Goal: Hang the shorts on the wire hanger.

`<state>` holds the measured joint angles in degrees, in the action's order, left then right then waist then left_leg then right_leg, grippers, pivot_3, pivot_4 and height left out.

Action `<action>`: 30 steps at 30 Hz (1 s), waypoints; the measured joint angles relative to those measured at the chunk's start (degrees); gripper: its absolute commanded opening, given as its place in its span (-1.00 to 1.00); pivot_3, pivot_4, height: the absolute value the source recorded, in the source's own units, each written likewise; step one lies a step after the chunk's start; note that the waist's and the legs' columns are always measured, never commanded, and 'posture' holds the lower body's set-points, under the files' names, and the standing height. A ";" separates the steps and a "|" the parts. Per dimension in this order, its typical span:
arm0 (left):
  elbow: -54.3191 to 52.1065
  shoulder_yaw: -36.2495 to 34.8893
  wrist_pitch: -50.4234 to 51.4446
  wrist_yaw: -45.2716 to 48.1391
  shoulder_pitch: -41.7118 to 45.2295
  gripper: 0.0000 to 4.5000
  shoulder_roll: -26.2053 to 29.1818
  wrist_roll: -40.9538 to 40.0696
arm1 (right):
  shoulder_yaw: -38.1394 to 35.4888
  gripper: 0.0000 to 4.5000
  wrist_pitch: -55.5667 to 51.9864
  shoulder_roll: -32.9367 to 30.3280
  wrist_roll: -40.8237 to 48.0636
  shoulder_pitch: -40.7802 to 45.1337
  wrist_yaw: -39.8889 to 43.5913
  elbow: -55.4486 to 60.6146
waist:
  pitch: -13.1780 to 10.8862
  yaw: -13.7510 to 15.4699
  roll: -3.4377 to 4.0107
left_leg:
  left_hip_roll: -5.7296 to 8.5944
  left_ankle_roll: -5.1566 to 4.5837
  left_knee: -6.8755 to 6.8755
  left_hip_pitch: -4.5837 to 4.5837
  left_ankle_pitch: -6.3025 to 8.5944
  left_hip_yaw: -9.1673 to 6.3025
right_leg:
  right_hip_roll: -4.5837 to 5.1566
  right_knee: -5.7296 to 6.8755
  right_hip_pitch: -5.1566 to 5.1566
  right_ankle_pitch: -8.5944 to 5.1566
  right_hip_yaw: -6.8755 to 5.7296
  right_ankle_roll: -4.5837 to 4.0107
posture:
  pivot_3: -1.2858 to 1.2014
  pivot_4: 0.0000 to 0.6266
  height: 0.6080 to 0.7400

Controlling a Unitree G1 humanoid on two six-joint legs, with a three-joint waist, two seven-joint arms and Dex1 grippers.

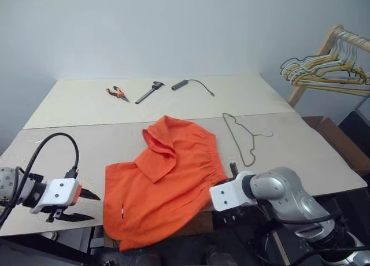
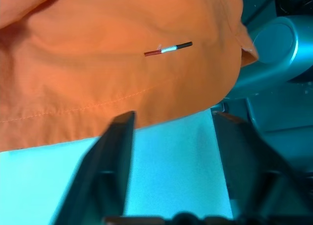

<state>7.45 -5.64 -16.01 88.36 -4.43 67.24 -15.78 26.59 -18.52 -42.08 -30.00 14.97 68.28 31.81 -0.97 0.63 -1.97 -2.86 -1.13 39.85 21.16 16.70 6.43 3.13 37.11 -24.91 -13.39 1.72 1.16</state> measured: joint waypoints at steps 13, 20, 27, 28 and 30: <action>-11.59 -1.84 19.95 -10.53 10.23 1.00 -9.27 -11.74 | -2.81 1.00 -4.25 -3.75 12.27 -2.90 6.55 4.48 | 0.01 0.62 -0.05 | 0.04 -0.02 0.07 -0.26 0.01 -0.10 | 0.04 -0.03 0.45 -0.01 -0.05 0.11 | 0.07 -1.00 1.00; -16.84 6.56 38.25 -35.02 15.44 1.00 -26.85 -6.90 | -15.00 1.00 -11.45 -6.00 22.32 -1.54 5.00 4.39 | -0.02 0.19 -0.03 | 0.11 -0.05 0.03 -0.54 0.03 -0.20 | -0.04 -0.07 0.75 0.18 0.07 -0.15 | 0.03 -1.00 1.00; -17.70 12.35 43.61 -41.39 16.01 1.00 -27.34 0.74 | -16.95 1.00 -12.09 -6.79 23.63 -2.39 -0.35 2.49 | -0.03 -1.04 -0.02 | 0.17 -0.05 -0.04 -0.62 0.03 -0.18 | -0.02 -0.09 0.75 0.16 0.21 -0.15 | 0.03 -1.00 1.00; -17.72 13.38 43.49 -41.40 16.01 1.00 -27.34 1.58 | -16.95 1.00 -12.18 -6.37 24.03 -2.32 -1.03 2.49 | -0.03 -1.14 -0.02 | 0.17 -0.05 -0.04 -0.62 0.03 -0.18 | -0.03 -0.09 0.76 0.16 0.21 -0.15 | 0.03 -1.00 1.00; -17.67 15.92 41.52 -41.57 16.02 1.00 -27.29 4.86 | -16.90 1.00 -12.56 -5.84 24.29 -1.97 -2.80 2.31 | -0.04 -1.33 -0.02 | 0.18 -0.05 -0.04 -0.62 0.03 -0.18 | -0.01 -0.09 0.75 0.16 0.23 -0.14 | 0.03 -1.00 1.00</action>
<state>-10.22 10.29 25.51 46.79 11.59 39.95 -10.92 9.69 -31.08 -47.92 -5.71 12.99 65.48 34.12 -1.01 -0.70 -1.99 -2.68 -1.18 39.81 20.54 16.73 6.25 3.12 37.02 -24.16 -13.23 1.96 1.02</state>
